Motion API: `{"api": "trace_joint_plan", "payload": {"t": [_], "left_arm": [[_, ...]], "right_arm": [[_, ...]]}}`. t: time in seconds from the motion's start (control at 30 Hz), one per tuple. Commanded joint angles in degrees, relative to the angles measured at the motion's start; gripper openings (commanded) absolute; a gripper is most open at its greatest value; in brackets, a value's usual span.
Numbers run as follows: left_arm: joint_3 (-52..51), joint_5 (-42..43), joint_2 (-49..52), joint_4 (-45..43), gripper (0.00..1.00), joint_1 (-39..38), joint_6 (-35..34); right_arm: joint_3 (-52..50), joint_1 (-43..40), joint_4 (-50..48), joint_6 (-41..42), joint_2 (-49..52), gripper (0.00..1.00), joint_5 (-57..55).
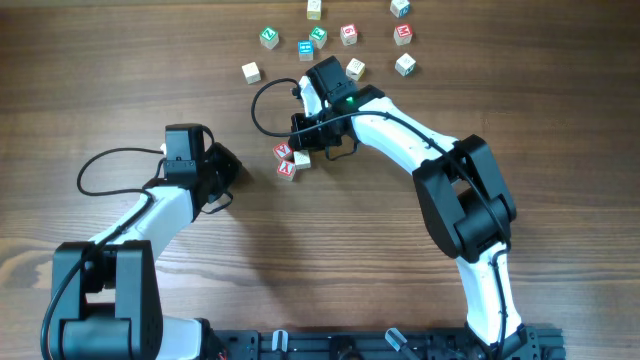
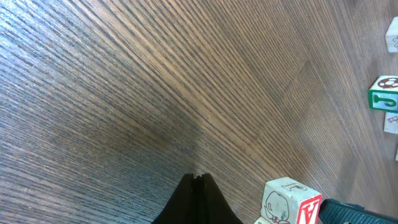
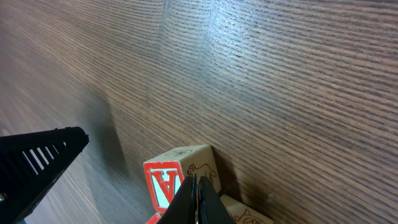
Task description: Form a circle
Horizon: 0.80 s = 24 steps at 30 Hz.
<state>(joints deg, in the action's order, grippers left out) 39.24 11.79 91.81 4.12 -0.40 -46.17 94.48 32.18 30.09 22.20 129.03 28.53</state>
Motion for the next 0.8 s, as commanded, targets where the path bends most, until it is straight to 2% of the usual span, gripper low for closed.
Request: {"api": "trace_joint_plan", "payload": {"t": [0.0,0.23,0.37,0.63,0.77], "left_arm": [[-0.3,-1.0,-1.0,0.0,0.04,0.3,1.2],[-0.3,-0.9,-1.0,-0.1,0.04,0.1,0.8],[-0.3,4.8,-1.0,-2.6,0.04,0.0,0.7],[-0.3,5.5,-0.9,-5.2,0.04,-6.5,0.7],[-0.3,4.7,-0.2,-5.5,0.04,-7.2,0.7]], "right_arm": [[-0.4,0.4,0.0,-1.1,0.9,0.05,-0.5],[-0.4,-0.9,-3.9,1.0,0.9,0.05,-9.7],[-0.4,-2.9,-3.5,4.7,0.9,0.04,-13.1],[-0.4,-3.8,-3.1,4.9,0.9,0.04,-13.2],[-0.4,-3.8,-3.0,4.8,0.9,0.05,-13.2]]}}
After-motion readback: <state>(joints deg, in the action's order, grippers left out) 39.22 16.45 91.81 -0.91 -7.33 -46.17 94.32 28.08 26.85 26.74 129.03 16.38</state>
